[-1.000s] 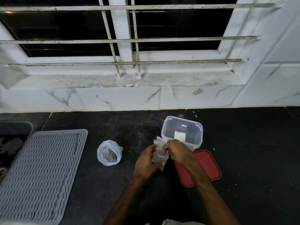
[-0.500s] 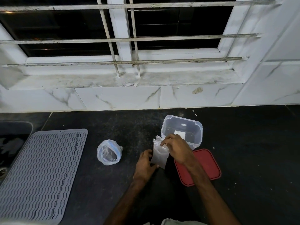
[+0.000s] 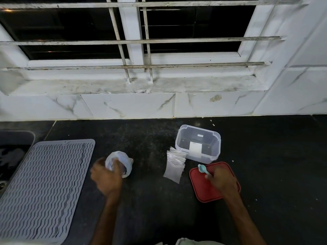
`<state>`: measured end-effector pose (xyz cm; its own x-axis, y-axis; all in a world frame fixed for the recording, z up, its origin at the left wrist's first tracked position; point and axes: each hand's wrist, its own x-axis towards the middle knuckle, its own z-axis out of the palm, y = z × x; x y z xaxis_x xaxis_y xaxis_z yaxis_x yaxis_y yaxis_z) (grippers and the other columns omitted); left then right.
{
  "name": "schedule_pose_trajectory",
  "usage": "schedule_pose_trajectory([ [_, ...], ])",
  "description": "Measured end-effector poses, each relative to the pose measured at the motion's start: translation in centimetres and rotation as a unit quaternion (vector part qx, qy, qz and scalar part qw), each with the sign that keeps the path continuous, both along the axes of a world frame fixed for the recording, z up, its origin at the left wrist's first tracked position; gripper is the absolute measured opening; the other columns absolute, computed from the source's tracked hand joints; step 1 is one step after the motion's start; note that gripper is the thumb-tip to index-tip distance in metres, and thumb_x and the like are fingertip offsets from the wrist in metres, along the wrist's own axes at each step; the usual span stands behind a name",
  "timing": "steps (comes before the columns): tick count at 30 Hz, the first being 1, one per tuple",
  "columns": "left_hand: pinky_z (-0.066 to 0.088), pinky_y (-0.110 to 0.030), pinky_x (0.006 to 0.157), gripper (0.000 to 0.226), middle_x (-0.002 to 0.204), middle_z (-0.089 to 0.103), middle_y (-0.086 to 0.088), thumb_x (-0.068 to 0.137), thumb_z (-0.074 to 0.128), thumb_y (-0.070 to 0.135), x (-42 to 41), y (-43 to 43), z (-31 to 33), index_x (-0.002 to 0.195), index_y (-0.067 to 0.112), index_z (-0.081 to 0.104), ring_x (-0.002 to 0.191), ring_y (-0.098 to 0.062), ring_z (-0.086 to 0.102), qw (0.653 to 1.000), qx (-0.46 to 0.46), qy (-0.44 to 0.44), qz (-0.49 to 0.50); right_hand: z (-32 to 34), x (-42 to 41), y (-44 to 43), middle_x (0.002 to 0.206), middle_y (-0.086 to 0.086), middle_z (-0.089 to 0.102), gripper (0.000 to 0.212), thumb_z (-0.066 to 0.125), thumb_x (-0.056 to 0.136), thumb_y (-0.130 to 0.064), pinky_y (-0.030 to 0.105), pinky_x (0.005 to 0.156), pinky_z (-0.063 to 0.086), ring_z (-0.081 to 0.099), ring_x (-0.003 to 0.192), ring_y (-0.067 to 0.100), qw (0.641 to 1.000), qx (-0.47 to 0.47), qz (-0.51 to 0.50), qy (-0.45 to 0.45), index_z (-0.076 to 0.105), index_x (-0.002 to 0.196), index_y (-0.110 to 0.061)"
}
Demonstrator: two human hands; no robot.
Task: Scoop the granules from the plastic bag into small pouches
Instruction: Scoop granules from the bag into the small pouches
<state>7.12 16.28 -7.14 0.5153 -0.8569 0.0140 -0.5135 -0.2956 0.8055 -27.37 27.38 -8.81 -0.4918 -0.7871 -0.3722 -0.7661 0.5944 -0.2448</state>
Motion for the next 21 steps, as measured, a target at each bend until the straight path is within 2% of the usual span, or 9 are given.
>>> schedule_pose_trajectory([
  [3,0.035,-0.059,0.107,0.093,0.151,0.023,-0.026,0.079,0.070,0.056,2.8,-1.0,-2.3,0.146,0.005,0.029,0.139,-0.042,0.025,0.982,0.179,0.023,0.054,-0.6,0.9,-0.2,0.095,-0.004,0.062,0.016,0.063,0.090,-0.037,0.027,0.071,0.042,0.056,0.084,0.013,1.000,0.003,-0.021,0.005,0.060,0.097,-0.023],
  [4,0.031,-0.059,0.109,0.096,0.153,0.018,-0.026,0.078,0.072,0.056,3.1,-0.9,-2.8,0.146,0.003,0.030,0.142,-0.043,0.019,0.973,0.225,0.029,0.041,-0.7,1.1,-0.2,0.095,-0.003,0.062,0.015,0.061,0.092,-0.035,0.027,0.070,0.042,0.055,0.083,0.013,1.000,0.006,-0.024,0.012,0.060,0.098,-0.022],
  [6,0.032,-0.056,0.108,0.083,0.149,0.023,-0.025,0.077,0.075,0.054,3.5,-1.0,-3.4,0.135,0.002,0.047,0.139,-0.042,0.022,0.966,0.255,0.043,0.023,-0.6,1.3,-0.1,0.093,-0.004,0.062,0.013,0.059,0.093,-0.033,0.027,0.069,0.044,0.056,0.081,0.012,1.000,0.008,-0.026,0.016,0.062,0.096,-0.021],
  [8,0.041,-0.052,0.103,0.061,0.133,0.044,-0.022,0.077,0.076,0.050,3.6,-1.2,-3.9,0.115,0.005,0.062,0.129,-0.040,0.039,0.969,0.237,0.064,0.005,0.0,1.1,0.1,0.092,-0.003,0.064,0.010,0.060,0.092,-0.032,0.031,0.072,0.049,0.058,0.079,0.013,1.000,-0.004,-0.024,0.000,0.063,0.091,-0.023],
  [11,0.057,-0.048,0.080,0.038,0.097,0.067,-0.012,0.077,0.078,0.040,3.5,-1.3,-4.0,0.095,0.009,0.063,0.094,-0.032,0.066,0.975,0.165,0.150,-0.014,2.4,0.8,0.7,0.085,-0.002,0.063,0.009,0.059,0.092,-0.030,0.031,0.064,0.043,0.055,0.073,0.015,0.997,-0.067,-0.029,-0.029,0.058,0.086,-0.023],
  [14,0.057,-0.039,0.069,0.037,0.096,0.066,-0.010,0.080,0.078,0.031,2.9,-0.9,-3.3,0.102,0.010,0.057,0.087,-0.026,0.067,0.972,0.116,0.201,-0.047,5.6,1.8,0.4,0.077,-0.007,0.063,0.014,0.059,0.092,-0.020,0.028,0.055,0.040,0.060,0.067,0.010,0.985,-0.149,0.024,-0.086,0.051,0.088,-0.031],
  [16,0.059,-0.044,0.076,0.042,0.102,0.065,-0.007,0.079,0.079,0.028,2.5,-0.7,-3.2,0.108,0.014,0.052,0.092,-0.023,0.067,0.968,0.085,0.226,-0.063,7.3,4.2,-0.8,0.080,-0.008,0.066,0.018,0.059,0.093,-0.016,0.026,0.061,0.047,0.064,0.073,0.007,0.967,-0.177,0.090,-0.160,0.056,0.091,-0.034],
  [19,0.057,-0.048,0.085,0.059,0.113,0.063,-0.002,0.081,0.078,0.024,2.3,-0.7,-2.9,0.129,0.020,0.044,0.101,-0.021,0.065,0.966,0.068,0.226,-0.102,8.3,9.9,-4.2,0.082,-0.006,0.068,0.017,0.055,0.094,-0.014,0.033,0.074,0.052,0.066,0.078,0.013,0.934,-0.145,0.213,-0.249,0.063,0.092,-0.028],
  [21,0.057,-0.049,0.084,0.056,0.113,0.064,0.003,0.085,0.074,0.024,2.2,-0.7,-2.3,0.133,0.027,0.045,0.101,-0.019,0.065,0.963,0.072,0.217,-0.141,8.1,14.2,-6.4,0.079,-0.003,0.069,0.014,0.052,0.096,-0.015,0.032,0.075,0.050,0.066,0.076,0.015,0.905,-0.106,0.294,-0.289,0.065,0.094,-0.021],
])
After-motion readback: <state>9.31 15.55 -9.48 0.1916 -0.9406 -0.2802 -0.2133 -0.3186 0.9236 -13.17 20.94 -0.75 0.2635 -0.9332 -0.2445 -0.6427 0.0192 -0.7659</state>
